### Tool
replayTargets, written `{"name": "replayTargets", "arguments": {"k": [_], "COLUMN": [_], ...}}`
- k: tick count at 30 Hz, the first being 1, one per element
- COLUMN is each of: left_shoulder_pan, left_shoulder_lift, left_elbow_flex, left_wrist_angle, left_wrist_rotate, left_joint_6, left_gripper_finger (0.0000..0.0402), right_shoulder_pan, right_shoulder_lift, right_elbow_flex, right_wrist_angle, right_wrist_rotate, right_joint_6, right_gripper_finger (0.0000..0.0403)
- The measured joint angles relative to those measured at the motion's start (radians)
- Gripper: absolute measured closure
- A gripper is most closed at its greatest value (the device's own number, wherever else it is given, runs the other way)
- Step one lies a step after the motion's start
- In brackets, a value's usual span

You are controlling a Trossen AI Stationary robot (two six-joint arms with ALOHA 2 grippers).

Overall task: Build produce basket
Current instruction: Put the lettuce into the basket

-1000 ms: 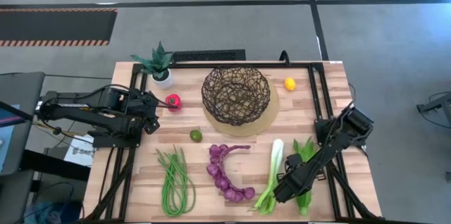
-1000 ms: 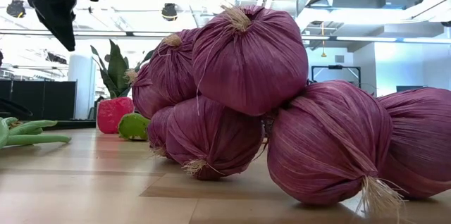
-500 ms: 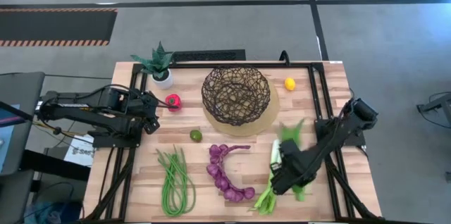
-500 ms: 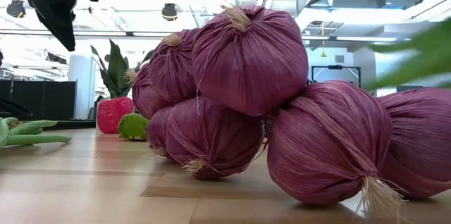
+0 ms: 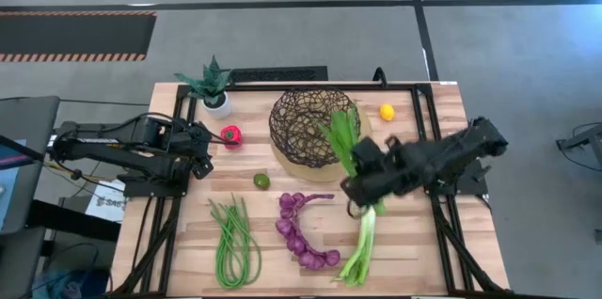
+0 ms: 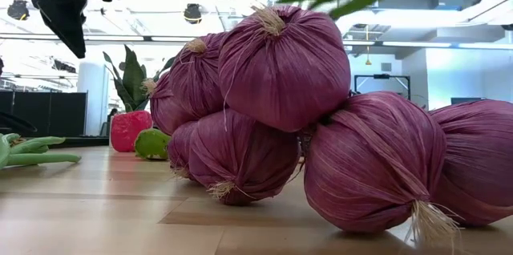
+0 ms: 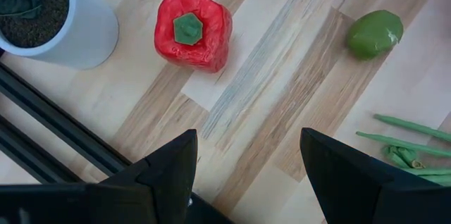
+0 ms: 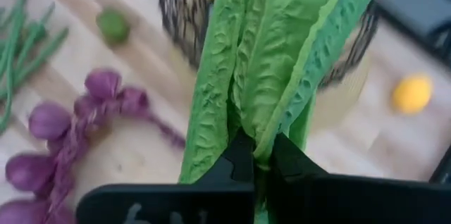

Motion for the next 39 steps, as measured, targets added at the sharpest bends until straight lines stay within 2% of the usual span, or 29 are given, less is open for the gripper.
{"name": "replayTargets", "arguments": {"k": [4,11,15,18,25,29,31,34,36,39], "left_shoulder_pan": [0.000,0.000,0.000,0.000,0.000,0.000,0.000,0.000,0.000,0.000], "left_shoulder_lift": [0.000,0.000,0.000,-0.001,0.000,0.000,0.000,0.000,0.000,0.000], "left_elbow_flex": [0.000,0.000,0.000,0.000,0.000,0.000,0.000,0.000,0.000,0.000], "left_wrist_angle": [0.000,0.000,0.004,0.004,0.005,0.005,0.005,0.005,0.005,0.005], "left_wrist_rotate": [0.000,-0.001,-0.004,-0.009,-0.010,-0.010,-0.010,-0.010,-0.010,-0.010], "left_joint_6": [-0.005,-0.007,-0.010,-0.032,-0.034,-0.031,-0.022,-0.007,0.003,0.003], "left_gripper_finger": [0.0163,0.0163,0.0163,0.0163,0.0163,0.0163,0.0163,0.0163,0.0163,0.0163], "right_shoulder_pan": [-0.118,-0.271,-0.315,-0.339,-0.426,-0.467,-0.470,-0.460,-0.446,-0.436], "right_shoulder_lift": [-0.001,0.014,0.080,0.151,0.325,0.360,0.358,0.320,0.280,0.204], "right_elbow_flex": [0.081,0.103,0.102,0.102,0.067,0.009,-0.026,-0.080,-0.107,-0.161], "right_wrist_angle": [0.079,0.426,0.551,0.558,0.529,0.589,0.678,0.839,1.026,1.276], "right_wrist_rotate": [0.077,0.349,0.503,0.554,0.552,0.534,0.532,0.527,0.536,0.463], "right_joint_6": [-0.262,-0.706,-0.823,-0.824,-0.650,-0.577,-0.571,-0.664,-0.811,-1.051], "right_gripper_finger": [0.0394,0.0397,0.0397,0.0398,0.0398,0.0398,0.0400,0.0400,0.0400,0.0400]}}
